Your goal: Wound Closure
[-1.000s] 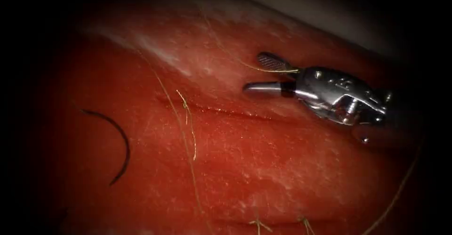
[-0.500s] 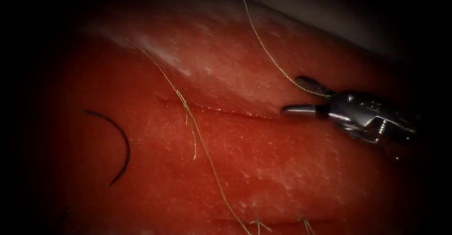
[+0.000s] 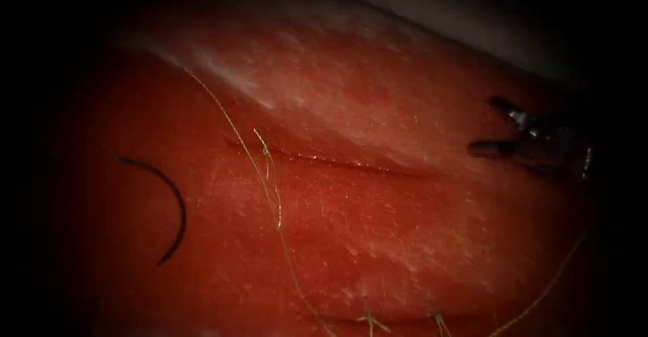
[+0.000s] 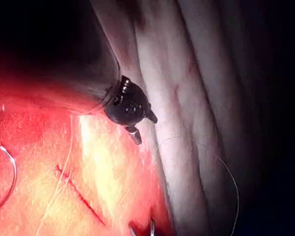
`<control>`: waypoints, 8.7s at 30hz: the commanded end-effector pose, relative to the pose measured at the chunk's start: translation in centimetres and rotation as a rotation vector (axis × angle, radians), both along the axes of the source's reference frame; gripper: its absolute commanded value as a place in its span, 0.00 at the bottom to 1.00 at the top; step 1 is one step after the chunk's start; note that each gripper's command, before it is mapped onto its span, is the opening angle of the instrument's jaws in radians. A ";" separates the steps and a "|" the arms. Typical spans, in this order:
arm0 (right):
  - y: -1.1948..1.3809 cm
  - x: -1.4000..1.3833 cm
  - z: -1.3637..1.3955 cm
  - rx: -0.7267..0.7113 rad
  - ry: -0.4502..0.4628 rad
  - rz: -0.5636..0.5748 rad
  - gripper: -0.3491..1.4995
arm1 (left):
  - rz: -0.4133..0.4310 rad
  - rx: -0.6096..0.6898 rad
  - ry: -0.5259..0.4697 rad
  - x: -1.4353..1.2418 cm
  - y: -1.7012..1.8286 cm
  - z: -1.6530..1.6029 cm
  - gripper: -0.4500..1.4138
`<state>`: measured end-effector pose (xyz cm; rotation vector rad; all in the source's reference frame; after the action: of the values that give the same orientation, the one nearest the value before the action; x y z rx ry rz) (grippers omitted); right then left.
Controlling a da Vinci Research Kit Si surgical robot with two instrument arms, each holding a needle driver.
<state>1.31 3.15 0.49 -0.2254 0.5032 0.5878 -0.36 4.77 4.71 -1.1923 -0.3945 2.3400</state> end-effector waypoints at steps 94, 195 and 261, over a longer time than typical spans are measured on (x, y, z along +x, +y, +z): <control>0.23 -0.71 -3.09 1.231 0.615 -0.509 0.75 | 0.710 -0.311 0.080 -0.95 -2.35 0.48 0.31; -0.28 2.88 0.01 -0.079 0.753 -0.330 0.81 | 0.472 -0.490 -0.208 -0.50 -1.91 0.14 0.05; -0.02 1.32 -0.67 -0.085 0.733 -0.232 0.96 | 0.414 0.203 0.115 1.73 -2.39 -0.39 0.57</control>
<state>2.55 3.10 -0.22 -0.0198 1.2448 0.4090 1.42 2.46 4.19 -0.9392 -0.8872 2.6164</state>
